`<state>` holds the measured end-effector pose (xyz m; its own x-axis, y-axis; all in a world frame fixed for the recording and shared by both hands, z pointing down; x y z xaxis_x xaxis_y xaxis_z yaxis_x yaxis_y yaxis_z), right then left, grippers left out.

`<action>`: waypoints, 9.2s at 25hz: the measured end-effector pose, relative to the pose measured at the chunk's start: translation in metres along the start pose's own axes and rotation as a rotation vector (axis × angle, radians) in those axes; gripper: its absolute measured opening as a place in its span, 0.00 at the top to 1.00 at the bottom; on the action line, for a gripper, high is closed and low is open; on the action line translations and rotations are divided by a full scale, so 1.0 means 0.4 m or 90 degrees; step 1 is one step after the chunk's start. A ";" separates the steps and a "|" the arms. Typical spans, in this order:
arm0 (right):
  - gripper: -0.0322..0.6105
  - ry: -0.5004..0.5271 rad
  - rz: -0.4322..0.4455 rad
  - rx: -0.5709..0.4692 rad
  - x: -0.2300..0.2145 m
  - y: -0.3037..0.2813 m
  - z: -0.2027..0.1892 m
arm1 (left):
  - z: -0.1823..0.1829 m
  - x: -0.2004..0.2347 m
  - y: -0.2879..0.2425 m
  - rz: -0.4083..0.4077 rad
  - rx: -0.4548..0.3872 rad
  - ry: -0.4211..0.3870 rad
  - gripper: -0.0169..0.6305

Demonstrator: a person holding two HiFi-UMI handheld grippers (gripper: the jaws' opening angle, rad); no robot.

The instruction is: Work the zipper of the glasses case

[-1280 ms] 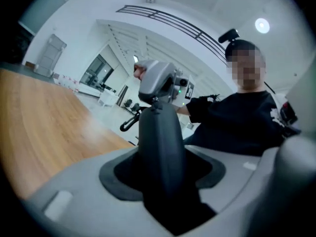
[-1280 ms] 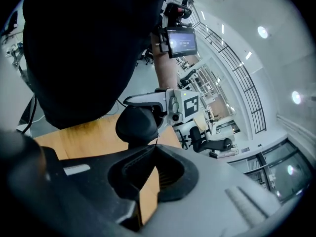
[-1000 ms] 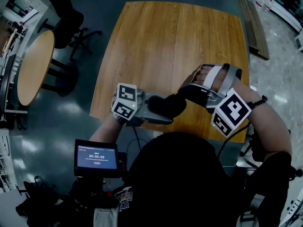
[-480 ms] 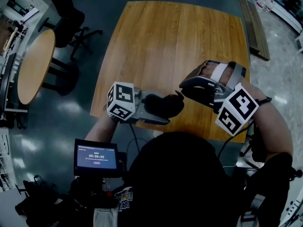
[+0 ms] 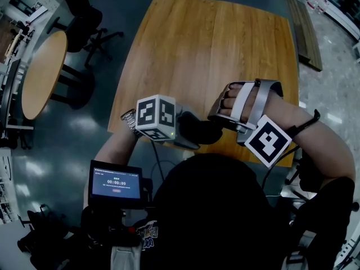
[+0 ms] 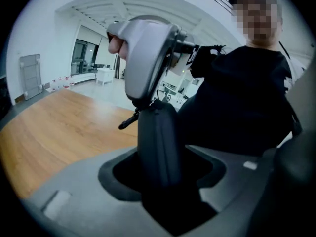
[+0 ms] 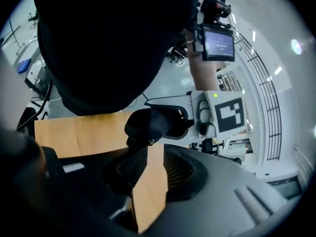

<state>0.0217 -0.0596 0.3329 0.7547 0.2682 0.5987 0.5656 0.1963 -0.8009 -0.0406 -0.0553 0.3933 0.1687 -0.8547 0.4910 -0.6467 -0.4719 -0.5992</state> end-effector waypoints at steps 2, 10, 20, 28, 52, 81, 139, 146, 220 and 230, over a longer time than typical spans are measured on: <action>0.82 0.029 0.007 -0.006 0.009 -0.011 0.018 | -0.009 -0.005 0.000 -0.020 0.029 0.006 0.58; 0.91 -0.014 -0.018 -0.056 0.000 -0.001 0.021 | -0.005 -0.029 0.003 -0.126 -0.001 0.061 0.58; 0.80 -0.014 -0.006 -0.050 0.009 -0.006 0.003 | -0.010 -0.046 0.020 -0.187 0.003 0.094 0.58; 0.79 -0.012 0.008 -0.086 0.002 -0.015 0.045 | -0.015 -0.059 0.018 -0.228 0.032 0.103 0.58; 0.88 -0.142 0.081 -0.193 -0.043 0.025 0.060 | -0.006 -0.118 0.048 -0.386 0.013 0.176 0.58; 0.94 -0.442 -0.208 -0.183 -0.071 0.086 -0.103 | 0.037 -0.082 0.099 -0.377 -0.256 0.200 0.58; 0.91 -1.099 0.260 -0.783 0.054 -0.081 -0.094 | -0.037 0.020 0.028 0.133 0.183 -0.138 0.58; 0.94 -1.081 0.137 -0.742 0.048 -0.053 -0.107 | -0.038 0.032 0.034 0.124 0.099 -0.095 0.58; 0.95 -0.546 -0.374 -0.260 -0.054 0.105 -0.051 | 0.162 0.036 0.256 -0.346 -0.826 0.206 0.59; 0.94 -0.681 -0.479 -0.224 -0.008 0.082 -0.119 | 0.142 0.130 0.287 -0.207 -1.054 0.363 0.60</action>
<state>0.0537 -0.0988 0.3048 -0.3077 0.8315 0.4625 0.8997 0.4124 -0.1428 -0.0638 -0.1661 0.3140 0.4088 -0.4371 0.8011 -0.7044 0.4070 0.5815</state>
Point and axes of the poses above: the fingertips, and each gripper's own axes: y backward along the fingers, x to its left, z out of its top, the point moved 5 cm from there along y, backward along the fingers, and after that the axes turned 8 degrees about y, right-handed, at the moved point
